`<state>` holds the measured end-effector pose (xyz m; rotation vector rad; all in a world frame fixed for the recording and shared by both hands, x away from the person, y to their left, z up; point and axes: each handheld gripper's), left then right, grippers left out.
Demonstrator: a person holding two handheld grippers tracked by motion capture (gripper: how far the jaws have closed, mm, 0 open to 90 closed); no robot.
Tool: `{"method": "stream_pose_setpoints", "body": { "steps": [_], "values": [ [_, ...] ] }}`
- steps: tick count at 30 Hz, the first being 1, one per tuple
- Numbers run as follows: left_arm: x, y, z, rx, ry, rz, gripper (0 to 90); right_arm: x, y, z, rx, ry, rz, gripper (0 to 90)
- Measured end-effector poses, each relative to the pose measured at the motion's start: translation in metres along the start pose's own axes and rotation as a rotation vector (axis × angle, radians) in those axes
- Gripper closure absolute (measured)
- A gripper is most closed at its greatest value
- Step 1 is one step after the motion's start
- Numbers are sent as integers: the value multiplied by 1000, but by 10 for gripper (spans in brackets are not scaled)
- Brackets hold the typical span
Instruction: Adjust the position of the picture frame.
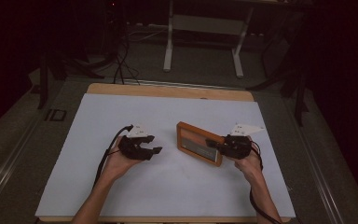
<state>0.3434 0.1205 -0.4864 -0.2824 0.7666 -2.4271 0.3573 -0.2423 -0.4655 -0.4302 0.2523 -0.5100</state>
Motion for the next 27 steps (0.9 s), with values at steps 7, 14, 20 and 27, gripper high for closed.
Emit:
{"method": "stream_pose_setpoints", "body": {
  "steps": [7, 14, 20, 27],
  "values": [
    [2, 26, 23, -10, 51, -86, 408, -3, 1, -4, 5, -36, 69, 735],
    [1, 43, 30, 6, 66, -174, 369, -10, 1, -7, 2, -91, 177, 734],
    [10, 47, 31, 2, 134, -244, 390, -12, 3, -5, -10, -127, 241, 731],
    [17, 43, 33, -15, 185, -239, 516, -5, 2, -6, -71, -124, 231, 720]
  ]
}}
Point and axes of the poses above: each handheld gripper's, and its own axes: y roughly forward along the jaws, z roughly out of its top, x roughly to its right, and after that the axes turned 2 degrees about y, right-handed
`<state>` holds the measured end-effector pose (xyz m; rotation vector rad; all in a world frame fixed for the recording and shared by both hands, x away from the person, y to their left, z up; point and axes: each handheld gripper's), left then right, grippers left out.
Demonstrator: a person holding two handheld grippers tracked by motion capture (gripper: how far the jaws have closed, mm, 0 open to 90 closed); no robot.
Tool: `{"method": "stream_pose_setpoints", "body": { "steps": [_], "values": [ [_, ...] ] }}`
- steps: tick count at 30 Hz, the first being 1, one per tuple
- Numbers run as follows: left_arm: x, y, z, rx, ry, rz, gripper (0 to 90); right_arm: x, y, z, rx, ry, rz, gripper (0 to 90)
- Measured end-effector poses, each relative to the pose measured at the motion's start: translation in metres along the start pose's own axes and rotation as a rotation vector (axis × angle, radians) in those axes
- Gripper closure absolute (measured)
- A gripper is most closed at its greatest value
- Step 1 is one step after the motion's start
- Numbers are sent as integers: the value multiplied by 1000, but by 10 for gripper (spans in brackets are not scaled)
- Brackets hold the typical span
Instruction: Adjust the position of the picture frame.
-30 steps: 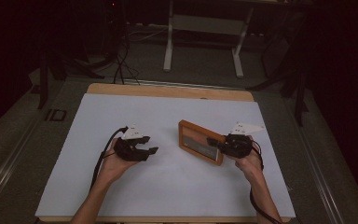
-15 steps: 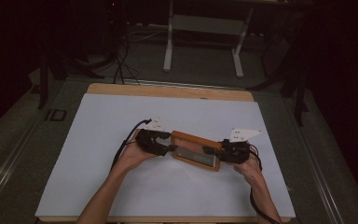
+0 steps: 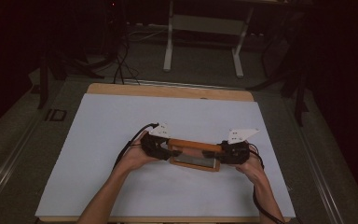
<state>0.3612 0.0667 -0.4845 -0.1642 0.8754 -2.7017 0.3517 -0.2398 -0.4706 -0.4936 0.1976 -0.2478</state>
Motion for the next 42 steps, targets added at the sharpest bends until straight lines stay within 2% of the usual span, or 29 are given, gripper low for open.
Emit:
{"method": "stream_pose_setpoints", "body": {
  "steps": [3, 6, 8, 9, 10, 12, 14, 16, 17, 18, 20, 22, 24, 26, 27, 28, 29, 32, 33, 38, 39, 42],
  "values": [
    [4, -2, 1, -7, 22, 0, 576, 4, -1, -1, -30, 15, -2, 677],
    [11, -3, 3, -24, 66, 6, 627, 6, -1, -3, -52, 27, -23, 624],
    [12, -4, 4, -27, 72, 4, 657, 8, 0, -4, -78, 30, -33, 588],
    [17, -5, 5, -39, 99, 18, 668, 9, 0, -4, -94, 29, -42, 575],
    [20, -5, 7, -46, 110, 30, 672, 9, 1, -5, -102, 29, -42, 568],
    [21, -5, 7, -49, 114, 34, 680, 10, 2, -5, -105, 31, -47, 556],
    [22, -5, 7, -49, 85, 41, 684, 11, 2, -4, -105, 37, -58, 527],
    [22, -6, 7, -30, 55, 43, 685, 12, 2, -2, -106, 49, -75, 493],
    [22, -6, 7, -30, 55, 43, 686, 12, 3, -2, -103, 49, -87, 478],
    [23, -7, 7, -12, 27, 50, 686, 12, 3, -1, -103, 51, -94, 463],
    [25, -8, 8, 1, 1, 52, 686, 12, 3, 0, -102, 56, -128, 423],
    [26, -8, 8, 5, -8, 55, 688, 12, 2, 0, -102, 64, -143, 397],
    [29, -9, 10, 15, -37, 67, 688, 11, 2, 0, -102, 75, -173, 359],
    [30, -10, 10, 20, -42, 69, 689, 11, 2, 0, -101, 77, -191, 344],
    [32, -11, 10, 29, -60, 77, 689, 11, 1, -1, -102, 78, -203, 332],
    [32, -12, 10, 41, -78, 75, 689, 10, 1, -1, -101, 80, -208, 328],
    [33, -12, 10, 47, -86, 79, 690, 10, 1, -1, -98, 84, -229, 322],
    [33, -14, 9, 60, -103, 89, 691, 11, 0, -2, -89, 90, -247, 316],
    [34, -15, 8, 78, -127, 101, 691, 12, 0, -3, -80, 109, -273, 303],
    [36, -17, 6, 113, -146, 142, 691, 13, 0, -7, -71, 137, -311, 299],
    [38, -17, 6, 132, -152, 176, 691, 14, 1, -9, -70, 150, -328, 302],
    [40, -18, 6, 150, -163, 220, 691, 15, 3, -10, -68, 167, -339, 308]
  ]
}}
Point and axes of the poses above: each handheld gripper's, and its own axes: y roughly forward along the jaws, z roughly out of its top, x roughly to its right, and after that the axes turned 2 degrees about y, right-handed
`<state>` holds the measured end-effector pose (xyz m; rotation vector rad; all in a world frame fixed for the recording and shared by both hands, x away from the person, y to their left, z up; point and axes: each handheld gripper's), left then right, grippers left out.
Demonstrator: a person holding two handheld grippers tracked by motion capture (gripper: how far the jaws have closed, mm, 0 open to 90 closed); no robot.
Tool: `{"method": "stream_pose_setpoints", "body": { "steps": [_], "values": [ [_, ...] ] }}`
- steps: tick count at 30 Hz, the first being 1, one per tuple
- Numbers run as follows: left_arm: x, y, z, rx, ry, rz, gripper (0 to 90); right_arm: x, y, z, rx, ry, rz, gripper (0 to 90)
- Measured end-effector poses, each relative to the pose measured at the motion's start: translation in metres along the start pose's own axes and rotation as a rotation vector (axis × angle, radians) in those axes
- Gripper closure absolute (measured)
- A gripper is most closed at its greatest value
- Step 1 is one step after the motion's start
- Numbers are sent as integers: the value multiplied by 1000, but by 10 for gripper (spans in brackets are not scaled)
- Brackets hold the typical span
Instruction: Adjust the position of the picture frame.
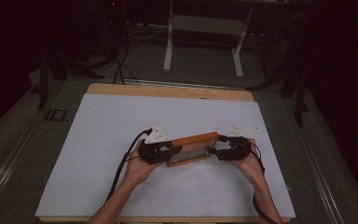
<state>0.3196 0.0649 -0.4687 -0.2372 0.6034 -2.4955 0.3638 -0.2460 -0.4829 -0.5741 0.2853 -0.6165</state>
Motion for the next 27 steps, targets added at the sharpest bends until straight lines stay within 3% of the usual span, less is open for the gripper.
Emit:
{"method": "stream_pose_setpoints", "body": {
  "steps": [4, 8, 16, 19, 22, 26, 27],
  "values": [
    [2, -2, -3, 14, -30, 45, 691, -2, 1, 1, -2, -1, -7, 323],
    [7, -4, -9, -3, -68, 59, 690, -4, 3, 2, -4, 9, -10, 383],
    [22, -13, -19, -65, -115, 50, 690, -9, 10, 4, -12, 18, -18, 630],
    [22, -14, -20, -103, -125, 3, 688, -11, 11, 6, -5, 13, -18, 685],
    [22, -14, -21, -140, -84, -24, 681, -11, 11, 7, 6, 10, -10, 716],
    [25, -15, -15, -141, -43, -42, 608, -12, 12, 8, 9, 4, -13, 717],
    [29, -14, -7, -158, 18, -19, 570, -13, 13, 8, 9, 3, -12, 709]
  ]
}}
Point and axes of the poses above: each handheld gripper's, and its own axes: y roughly forward along the jaws, z roughly out of its top, x roughly to its right, and after that the axes turned 2 degrees about y, right-handed
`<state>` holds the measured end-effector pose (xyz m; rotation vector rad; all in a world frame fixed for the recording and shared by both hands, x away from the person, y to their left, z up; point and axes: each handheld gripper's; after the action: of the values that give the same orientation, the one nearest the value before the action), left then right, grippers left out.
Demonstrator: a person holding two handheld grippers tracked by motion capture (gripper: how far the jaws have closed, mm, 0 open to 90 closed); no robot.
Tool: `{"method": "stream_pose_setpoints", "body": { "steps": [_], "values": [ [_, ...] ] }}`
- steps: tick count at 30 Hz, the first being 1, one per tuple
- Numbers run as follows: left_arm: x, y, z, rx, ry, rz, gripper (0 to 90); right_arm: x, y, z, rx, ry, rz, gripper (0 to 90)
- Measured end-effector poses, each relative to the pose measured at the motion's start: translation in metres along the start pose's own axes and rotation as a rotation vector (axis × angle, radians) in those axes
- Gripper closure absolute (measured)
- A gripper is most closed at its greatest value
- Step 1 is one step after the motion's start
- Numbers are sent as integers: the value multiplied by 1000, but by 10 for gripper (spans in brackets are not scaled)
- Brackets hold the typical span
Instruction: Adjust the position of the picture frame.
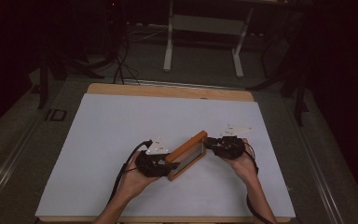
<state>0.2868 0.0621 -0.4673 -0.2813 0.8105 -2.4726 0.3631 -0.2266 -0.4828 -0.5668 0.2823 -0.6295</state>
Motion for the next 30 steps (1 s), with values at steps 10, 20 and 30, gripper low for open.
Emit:
{"method": "stream_pose_setpoints", "body": {
  "steps": [10, 20, 30],
  "values": [
    [-3, 11, 33, -55, 51, 27, 527, -1, 1, -1, -6, -5, -1, 687],
    [-15, 17, 31, -86, 5, 58, 651, -3, 2, -4, -19, -8, 4, 634],
    [-39, 1, 5, -62, -102, 48, 622, -7, 6, -4, -30, -13, 12, 610]
  ]
}}
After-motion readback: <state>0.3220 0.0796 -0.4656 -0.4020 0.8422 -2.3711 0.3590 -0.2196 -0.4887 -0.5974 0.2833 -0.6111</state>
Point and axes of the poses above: each handheld gripper's, and its own axes: y roughly forward along the jaws, z roughly out of its top, x roughly to its right, and after that the axes turned 2 degrees about y, right-handed
